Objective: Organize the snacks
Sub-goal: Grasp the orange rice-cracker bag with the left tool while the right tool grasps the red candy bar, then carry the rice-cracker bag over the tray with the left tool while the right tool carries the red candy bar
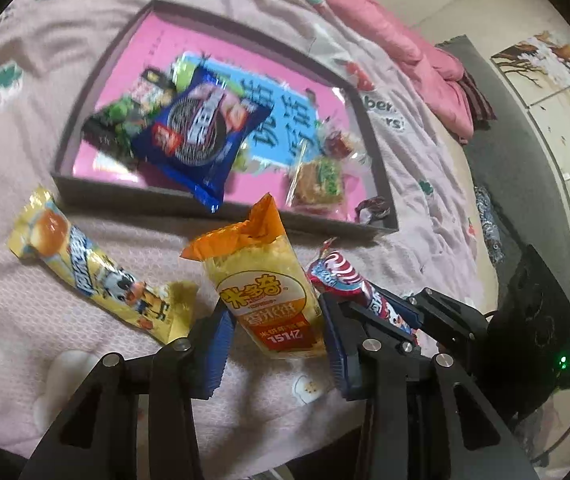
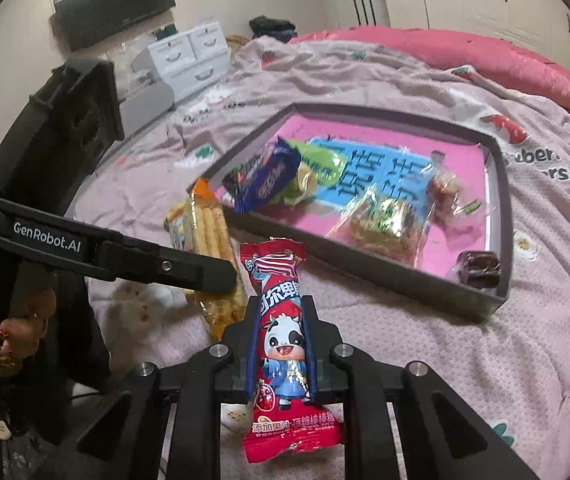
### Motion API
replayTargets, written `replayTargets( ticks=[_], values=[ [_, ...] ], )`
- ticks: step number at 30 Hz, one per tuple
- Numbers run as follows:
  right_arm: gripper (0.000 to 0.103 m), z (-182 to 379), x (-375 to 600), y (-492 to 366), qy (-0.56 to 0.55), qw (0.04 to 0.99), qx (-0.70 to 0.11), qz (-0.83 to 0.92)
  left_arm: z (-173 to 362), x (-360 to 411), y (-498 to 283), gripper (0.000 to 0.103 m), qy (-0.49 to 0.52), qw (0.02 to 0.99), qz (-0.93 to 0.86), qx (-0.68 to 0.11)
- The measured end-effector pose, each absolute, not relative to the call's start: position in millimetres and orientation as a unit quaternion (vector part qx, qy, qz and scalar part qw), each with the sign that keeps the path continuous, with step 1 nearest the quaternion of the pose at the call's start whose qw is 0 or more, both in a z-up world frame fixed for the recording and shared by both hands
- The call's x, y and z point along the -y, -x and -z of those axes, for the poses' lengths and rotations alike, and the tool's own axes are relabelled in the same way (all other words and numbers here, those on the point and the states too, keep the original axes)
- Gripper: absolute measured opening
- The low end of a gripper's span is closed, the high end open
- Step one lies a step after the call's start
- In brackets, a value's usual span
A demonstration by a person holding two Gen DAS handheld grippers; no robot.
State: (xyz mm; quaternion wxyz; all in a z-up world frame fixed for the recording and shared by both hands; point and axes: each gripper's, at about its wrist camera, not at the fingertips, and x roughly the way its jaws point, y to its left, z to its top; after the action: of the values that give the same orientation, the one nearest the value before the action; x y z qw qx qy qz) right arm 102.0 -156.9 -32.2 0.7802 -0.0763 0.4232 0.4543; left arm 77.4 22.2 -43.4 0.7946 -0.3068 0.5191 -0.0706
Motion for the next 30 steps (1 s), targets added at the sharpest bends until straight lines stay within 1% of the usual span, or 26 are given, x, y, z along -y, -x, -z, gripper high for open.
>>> replayTargets(
  ticks=[4,16,30],
  values=[
    [0.019,20.7,165.7,-106.9,0.042,0.791,-0.406,-0.456,30.2,-24.0,-77.0,0.043,0.297,0.809,0.067,-0.503],
    [0.019,2.8,173.0,-113.4,0.011,0.817,-0.365,-0.445,2.7,-14.3,-81.5,0.043,0.26,0.837,0.062,-0.477],
    [0.019,-12.4,184.8,-128.0,-0.022,0.846,-0.33,-0.418,-16.8,-12.6,-89.7,0.043,0.226,0.863,0.046,-0.45]
  ],
)
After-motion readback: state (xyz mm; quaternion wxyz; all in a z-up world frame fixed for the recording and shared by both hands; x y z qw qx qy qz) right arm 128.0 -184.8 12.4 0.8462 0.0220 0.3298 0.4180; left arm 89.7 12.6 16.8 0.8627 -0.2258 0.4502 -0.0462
